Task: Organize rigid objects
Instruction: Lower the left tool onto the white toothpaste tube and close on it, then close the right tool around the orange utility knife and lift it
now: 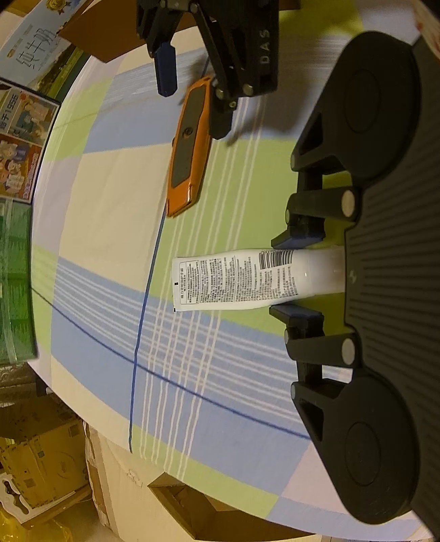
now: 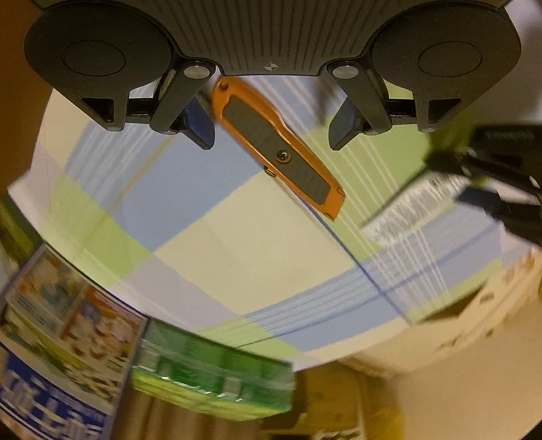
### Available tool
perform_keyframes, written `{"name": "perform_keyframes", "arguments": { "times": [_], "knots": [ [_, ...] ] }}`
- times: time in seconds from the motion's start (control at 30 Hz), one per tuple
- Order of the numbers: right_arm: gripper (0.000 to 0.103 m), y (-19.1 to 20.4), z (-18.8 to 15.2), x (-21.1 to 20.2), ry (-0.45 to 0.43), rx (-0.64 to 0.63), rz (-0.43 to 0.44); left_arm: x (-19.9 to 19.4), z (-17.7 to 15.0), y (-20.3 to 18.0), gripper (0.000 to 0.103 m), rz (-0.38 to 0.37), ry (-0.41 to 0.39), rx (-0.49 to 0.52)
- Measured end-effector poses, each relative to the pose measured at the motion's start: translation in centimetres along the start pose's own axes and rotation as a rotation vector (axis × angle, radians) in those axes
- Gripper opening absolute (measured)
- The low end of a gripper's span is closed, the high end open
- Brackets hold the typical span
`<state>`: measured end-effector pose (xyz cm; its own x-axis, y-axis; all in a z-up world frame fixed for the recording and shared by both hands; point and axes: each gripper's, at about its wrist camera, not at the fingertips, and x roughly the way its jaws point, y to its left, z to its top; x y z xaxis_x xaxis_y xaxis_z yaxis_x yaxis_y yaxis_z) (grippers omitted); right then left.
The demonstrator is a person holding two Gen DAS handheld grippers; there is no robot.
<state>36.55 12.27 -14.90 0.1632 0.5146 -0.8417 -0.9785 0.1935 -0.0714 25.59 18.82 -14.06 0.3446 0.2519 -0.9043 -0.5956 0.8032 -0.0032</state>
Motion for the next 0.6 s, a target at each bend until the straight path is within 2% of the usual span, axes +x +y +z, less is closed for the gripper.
{"name": "perform_keyframes", "arguments": {
  "times": [0.2,0.23,0.27,0.33,0.53,0.6],
  "knots": [
    [0.071,-0.2,-0.5,1.9,0.000,-0.104,0.042,0.1,0.4,0.6,0.031,-0.007,0.002,-0.004],
    [0.065,-0.2,-0.6,2.1,0.001,-0.109,0.047,0.1,0.4,0.6,0.031,-0.007,0.002,-0.001],
    [0.054,-0.3,-0.6,2.2,0.004,-0.110,0.057,0.1,0.3,0.6,0.031,-0.007,0.001,0.001],
    [0.045,-0.4,-0.6,2.0,-0.002,-0.092,0.065,0.1,0.3,0.6,0.031,-0.011,0.000,0.001],
    [0.031,0.1,-0.8,0.9,0.037,-0.064,0.099,0.2,0.4,0.8,0.031,-0.021,0.005,0.003],
    [0.030,0.8,-1.2,0.3,0.037,-0.034,0.115,0.2,0.5,0.9,0.031,-0.025,0.006,0.004]
  ]
}}
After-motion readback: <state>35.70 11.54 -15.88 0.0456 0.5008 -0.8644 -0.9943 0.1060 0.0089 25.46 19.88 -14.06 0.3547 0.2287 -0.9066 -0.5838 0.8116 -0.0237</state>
